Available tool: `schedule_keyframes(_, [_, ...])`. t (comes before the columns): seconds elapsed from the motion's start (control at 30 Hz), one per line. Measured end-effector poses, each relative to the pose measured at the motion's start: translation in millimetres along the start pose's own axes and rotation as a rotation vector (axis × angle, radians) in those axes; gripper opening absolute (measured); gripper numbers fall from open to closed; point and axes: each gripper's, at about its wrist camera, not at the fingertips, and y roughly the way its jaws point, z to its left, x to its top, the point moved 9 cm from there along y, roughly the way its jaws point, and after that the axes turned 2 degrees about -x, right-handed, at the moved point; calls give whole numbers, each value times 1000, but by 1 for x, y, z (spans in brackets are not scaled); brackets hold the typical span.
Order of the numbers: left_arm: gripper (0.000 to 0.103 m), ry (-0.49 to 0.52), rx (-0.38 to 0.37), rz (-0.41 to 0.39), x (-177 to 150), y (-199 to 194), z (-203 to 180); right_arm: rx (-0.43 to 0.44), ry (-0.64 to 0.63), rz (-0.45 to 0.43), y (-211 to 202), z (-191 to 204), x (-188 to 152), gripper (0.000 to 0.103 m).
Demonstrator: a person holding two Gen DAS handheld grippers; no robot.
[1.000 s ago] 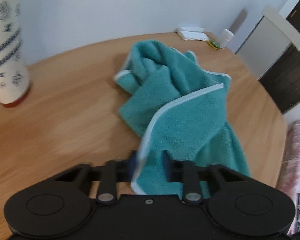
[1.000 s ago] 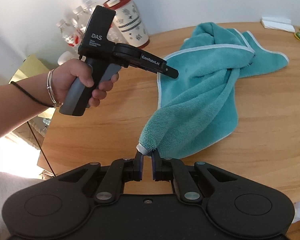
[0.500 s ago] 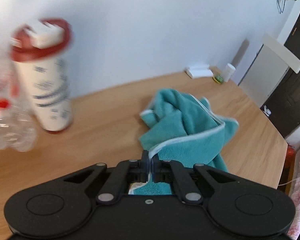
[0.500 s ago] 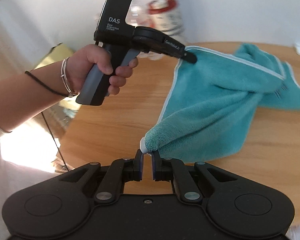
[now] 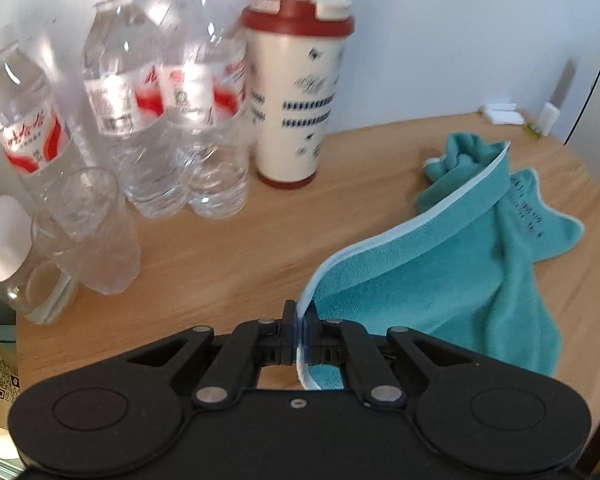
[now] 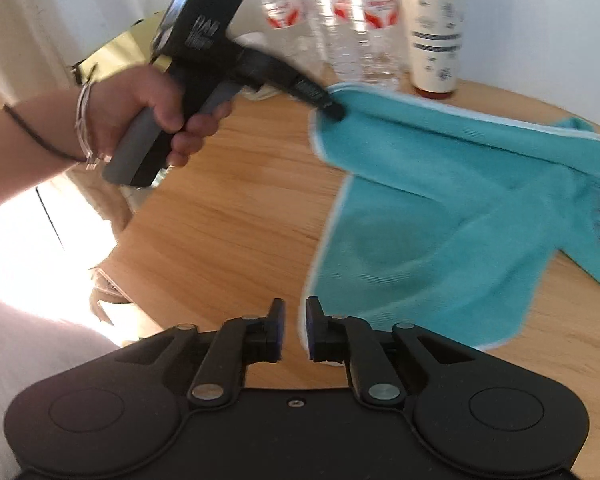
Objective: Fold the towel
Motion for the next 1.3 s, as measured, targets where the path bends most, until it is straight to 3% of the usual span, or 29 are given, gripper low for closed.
schedule_keyframes(0.1, [3, 23, 35, -6, 2, 6, 5, -119, 93, 3, -13, -38, -10, 21])
schedule_keyframes(0.27, [5, 7, 101, 53, 1, 23, 15, -261, 259, -41, -42, -93, -25, 21])
schedule_keyframes(0.37, [23, -11, 132, 80, -8, 21, 17, -347, 352, -81, -62, -131, -30, 30])
schedule_keyframes(0.43, [45, -18, 163, 78, -14, 17, 21, -415, 389, -94, -70, -162, -34, 36])
schedule_keyframes(0.57, [48, -99, 181, 105, -33, -4, 25, -507, 442, -105, -79, -225, -41, 37])
schedule_keyframes(0.67, [48, -152, 128, 110, -50, -26, 4, -549, 444, -94, -76, -266, -44, 38])
schedule_keyframes(0.77, [48, -174, 62, 128, -65, -36, -35, -547, 419, -96, -69, -292, -44, 38])
schedule_keyframes(0.87, [48, -199, 23, 154, -78, -38, -72, -482, 341, -66, -54, -304, -40, 38])
schedule_keyframes(1.1, [48, -308, 61, 190, -93, -26, -114, -385, 158, -41, -27, -317, -15, 38])
schedule_keyframes(1.3, [48, -365, 148, 174, -97, -15, -128, -289, 23, -23, -7, -323, -3, 38])
